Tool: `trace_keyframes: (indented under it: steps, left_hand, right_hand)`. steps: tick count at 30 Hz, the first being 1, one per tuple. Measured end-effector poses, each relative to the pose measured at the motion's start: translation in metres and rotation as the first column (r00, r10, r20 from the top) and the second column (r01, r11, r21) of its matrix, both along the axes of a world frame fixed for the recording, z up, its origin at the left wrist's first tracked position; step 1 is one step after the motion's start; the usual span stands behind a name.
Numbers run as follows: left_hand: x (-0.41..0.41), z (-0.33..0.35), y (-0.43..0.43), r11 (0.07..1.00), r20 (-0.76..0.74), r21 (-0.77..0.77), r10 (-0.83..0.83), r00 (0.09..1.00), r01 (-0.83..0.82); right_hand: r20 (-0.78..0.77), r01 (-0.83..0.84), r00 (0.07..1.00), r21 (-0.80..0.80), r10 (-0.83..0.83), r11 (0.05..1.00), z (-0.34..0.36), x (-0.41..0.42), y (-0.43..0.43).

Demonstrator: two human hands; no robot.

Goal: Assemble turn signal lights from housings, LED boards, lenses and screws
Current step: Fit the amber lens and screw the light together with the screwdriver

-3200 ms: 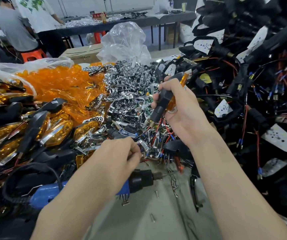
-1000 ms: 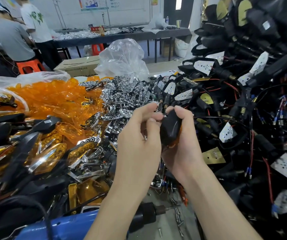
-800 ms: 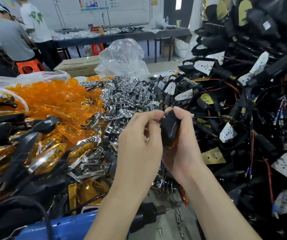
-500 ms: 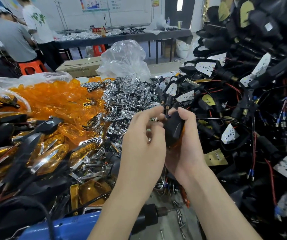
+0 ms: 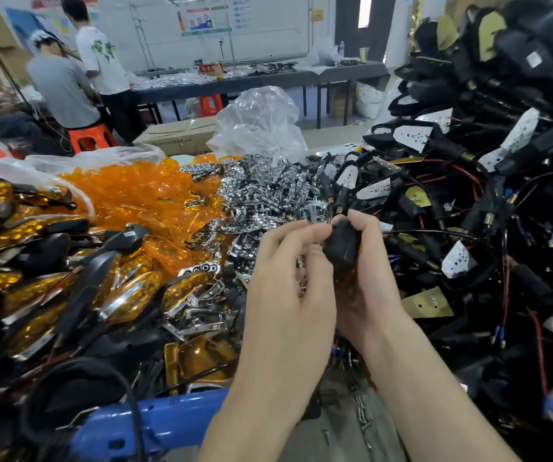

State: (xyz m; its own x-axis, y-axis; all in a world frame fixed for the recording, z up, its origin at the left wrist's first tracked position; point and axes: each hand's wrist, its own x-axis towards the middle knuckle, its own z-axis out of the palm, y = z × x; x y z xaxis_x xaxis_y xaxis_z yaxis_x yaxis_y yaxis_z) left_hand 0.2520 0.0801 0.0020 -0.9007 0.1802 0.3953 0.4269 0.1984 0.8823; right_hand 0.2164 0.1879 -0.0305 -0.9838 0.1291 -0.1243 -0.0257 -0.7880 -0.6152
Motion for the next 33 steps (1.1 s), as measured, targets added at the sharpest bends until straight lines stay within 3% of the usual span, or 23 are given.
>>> trace_keyframes:
  steps: [3, 7, 10, 13, 17, 23, 26, 29, 33]
  left_hand:
    - [0.038, -0.013, -0.027, 0.971, 0.302, 0.187, 0.087, 0.949, -0.148]
    - [0.089, -0.045, -0.065, 0.842, 0.751, 0.298, 0.083, 0.655, -0.449]
    - [0.095, -0.055, -0.088, 0.806, 0.894, 0.277, -0.016, 0.448, -0.523]
    - [0.089, -0.045, -0.098, 0.732, 0.926, 0.322, -0.110, 0.362, -0.600]
    - [0.081, -0.036, -0.089, 0.642, 0.914, 0.357, -0.092, 0.394, -0.678]
    - [0.053, -0.034, -0.070, 0.683, 0.881, 0.331, 0.022, 0.472, -0.650]
    - [0.037, -0.038, -0.066, 0.710, 0.857, 0.301, 0.092, 0.507, -0.637]
    - [0.023, -0.042, -0.063, 0.663, 0.841, 0.333, 0.113, 0.529, -0.671]
    - [0.031, -0.052, -0.068, 0.729, 0.694, 0.348, 0.222, 0.685, -0.589]
  right_hand:
    - [-0.022, 0.037, 0.999, 0.017, -0.037, 0.999, 0.003, -0.003, -0.007]
    - [0.030, 0.005, 1.000, 0.088, -0.008, 0.996, 0.005, -0.004, -0.017]
    - [0.069, -0.041, 0.997, 0.163, 0.030, 0.986, 0.003, -0.003, -0.025]
    - [0.087, -0.112, 0.992, 0.212, 0.096, 0.971, 0.002, 0.001, -0.031]
    - [0.147, -0.255, 0.963, 0.245, 0.224, 0.935, -0.001, 0.003, -0.031]
    - [0.214, -0.406, 0.910, 0.272, 0.356, 0.873, -0.012, 0.005, -0.033]
    - [0.219, -0.421, 0.903, 0.296, 0.369, 0.857, -0.015, 0.002, -0.036]
    - [0.227, -0.418, 0.903, 0.277, 0.364, 0.865, -0.017, 0.001, -0.033]
    - [0.188, -0.333, 0.934, 0.150, 0.304, 0.931, -0.017, -0.001, -0.024]
